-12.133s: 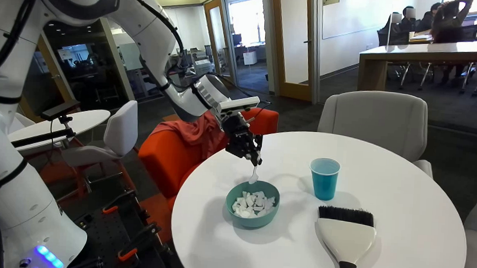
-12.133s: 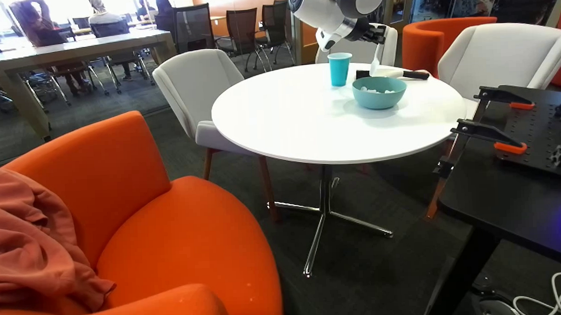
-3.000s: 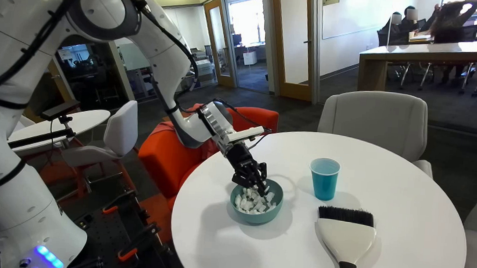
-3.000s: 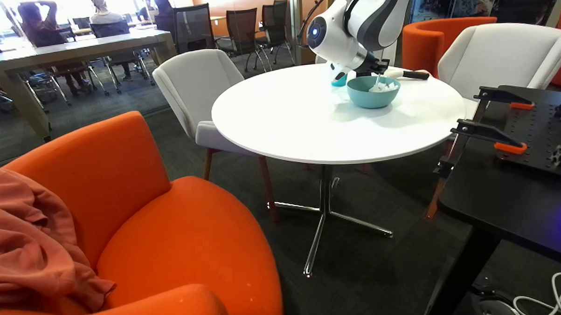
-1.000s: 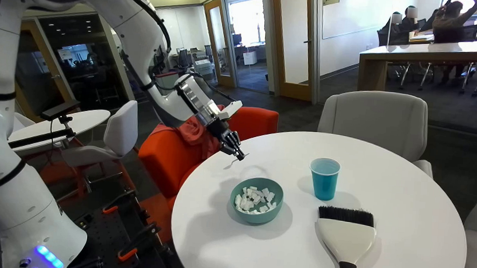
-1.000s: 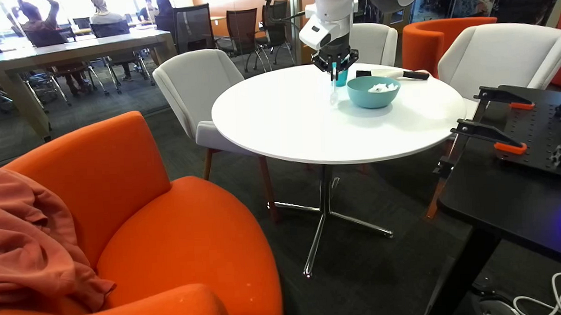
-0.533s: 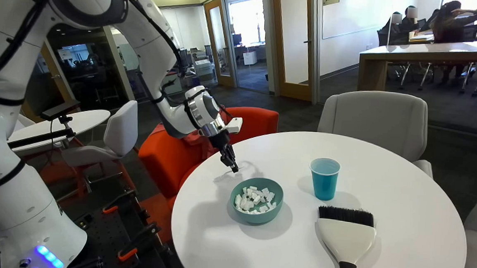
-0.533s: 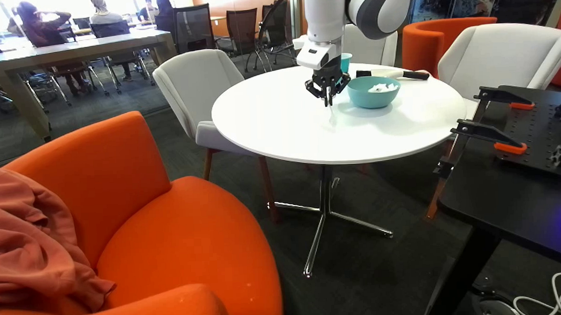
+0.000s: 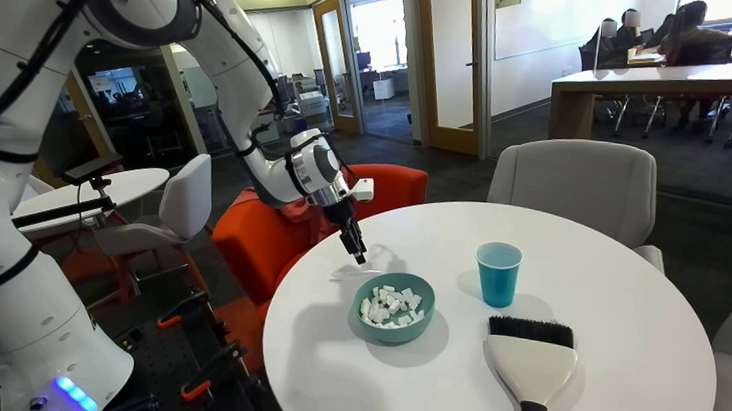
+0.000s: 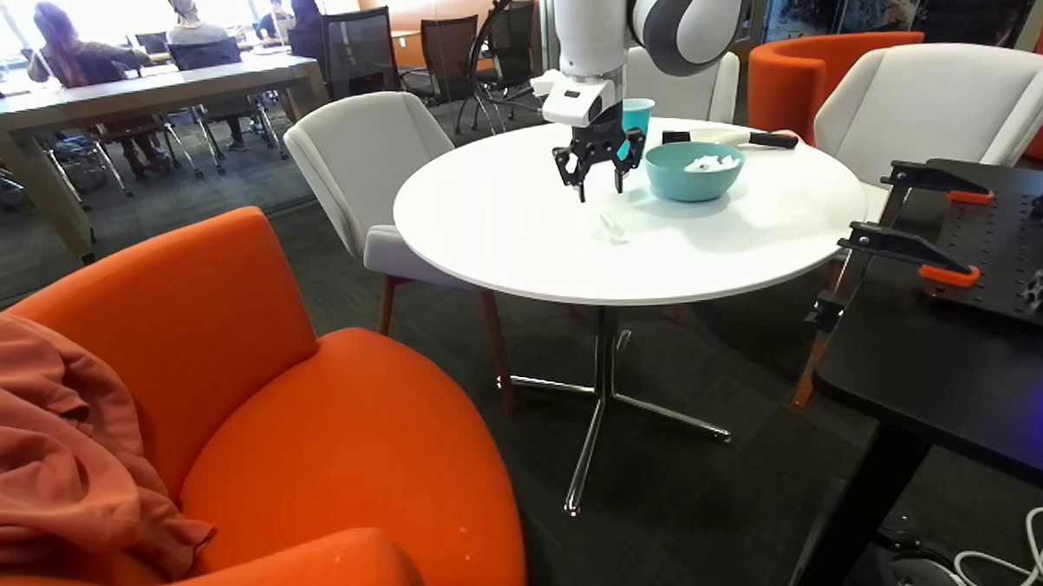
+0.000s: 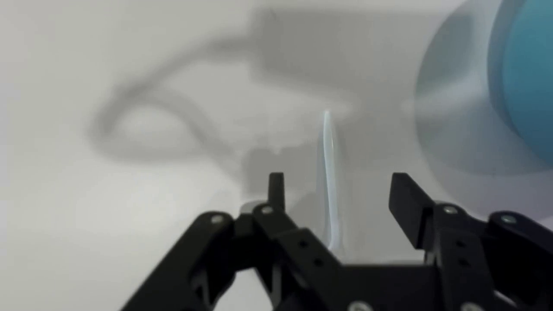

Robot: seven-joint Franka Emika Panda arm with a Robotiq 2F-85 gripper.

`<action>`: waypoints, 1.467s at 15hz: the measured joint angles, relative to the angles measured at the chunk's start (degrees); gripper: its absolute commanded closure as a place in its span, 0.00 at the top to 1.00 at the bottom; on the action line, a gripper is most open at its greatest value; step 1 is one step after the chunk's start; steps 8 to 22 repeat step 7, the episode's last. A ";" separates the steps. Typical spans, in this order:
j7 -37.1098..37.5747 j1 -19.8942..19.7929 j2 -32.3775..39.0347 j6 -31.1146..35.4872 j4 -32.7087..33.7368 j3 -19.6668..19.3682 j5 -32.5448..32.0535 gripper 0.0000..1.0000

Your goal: Move the light blue cup to the right, move the green bowl to the right, stir the contents in the bowl using the white spoon on the table

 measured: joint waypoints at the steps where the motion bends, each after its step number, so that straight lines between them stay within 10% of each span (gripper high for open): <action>1: 0.00 0.02 -0.43 0.01 -0.03 0.00 0.00 1.00; 22: 0.11 0.35 -4.95 0.21 -1.49 -0.28 -0.01 1.00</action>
